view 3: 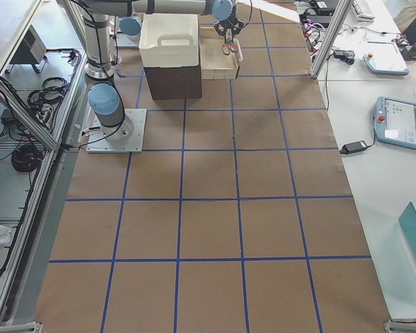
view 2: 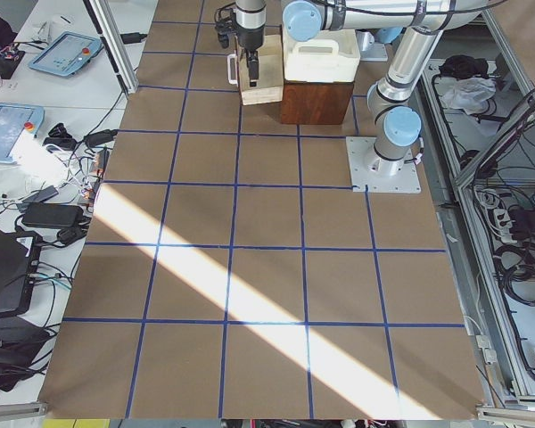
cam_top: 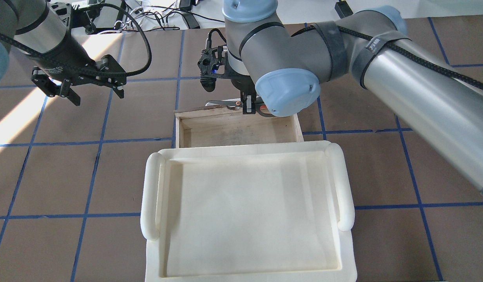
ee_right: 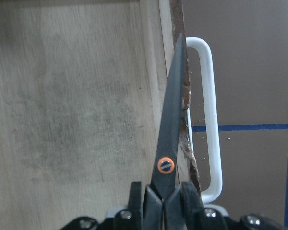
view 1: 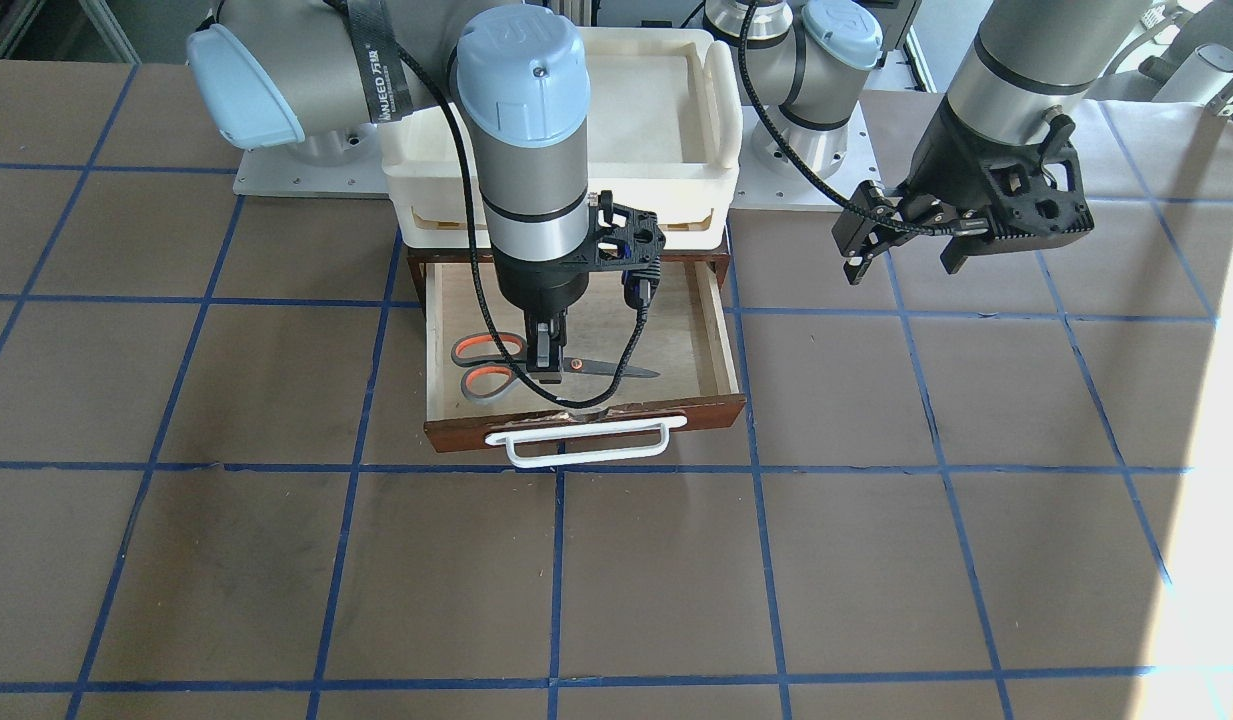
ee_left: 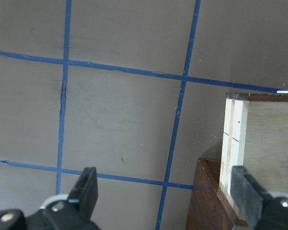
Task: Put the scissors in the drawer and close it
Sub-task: 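Carry the scissors with the right gripper over the open drawer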
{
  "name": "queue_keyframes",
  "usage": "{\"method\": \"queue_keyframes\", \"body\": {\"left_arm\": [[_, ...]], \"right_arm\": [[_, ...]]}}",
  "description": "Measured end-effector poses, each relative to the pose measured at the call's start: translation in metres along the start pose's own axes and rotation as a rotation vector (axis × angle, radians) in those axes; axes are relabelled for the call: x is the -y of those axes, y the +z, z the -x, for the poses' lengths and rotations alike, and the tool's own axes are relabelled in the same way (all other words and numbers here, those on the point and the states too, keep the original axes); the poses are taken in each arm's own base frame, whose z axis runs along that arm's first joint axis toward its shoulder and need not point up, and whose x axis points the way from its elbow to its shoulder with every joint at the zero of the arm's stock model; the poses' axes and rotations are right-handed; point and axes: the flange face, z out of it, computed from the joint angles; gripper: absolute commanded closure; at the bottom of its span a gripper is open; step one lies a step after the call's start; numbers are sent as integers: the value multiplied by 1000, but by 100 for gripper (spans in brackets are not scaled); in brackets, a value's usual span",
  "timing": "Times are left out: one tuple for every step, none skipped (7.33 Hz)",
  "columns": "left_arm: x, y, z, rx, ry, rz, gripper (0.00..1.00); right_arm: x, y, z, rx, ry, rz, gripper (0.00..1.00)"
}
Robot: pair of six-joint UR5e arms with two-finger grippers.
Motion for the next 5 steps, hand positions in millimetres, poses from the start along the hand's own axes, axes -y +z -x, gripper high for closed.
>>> {"method": "queue_keyframes", "body": {"left_arm": [[0,0,0,0,0,0,0],[0,0,0,0,0,0,0],[0,0,0,0,0,0,0],[0,0,0,0,0,0,0],[0,0,0,0,0,0,0]], "right_arm": [[4,5,4,11,23,4,100],[8,11,7,20,43,7,100],[14,20,11,33,39,14,100],[21,31,18,50,24,22,100],[26,38,23,61,14,28,100]]}}
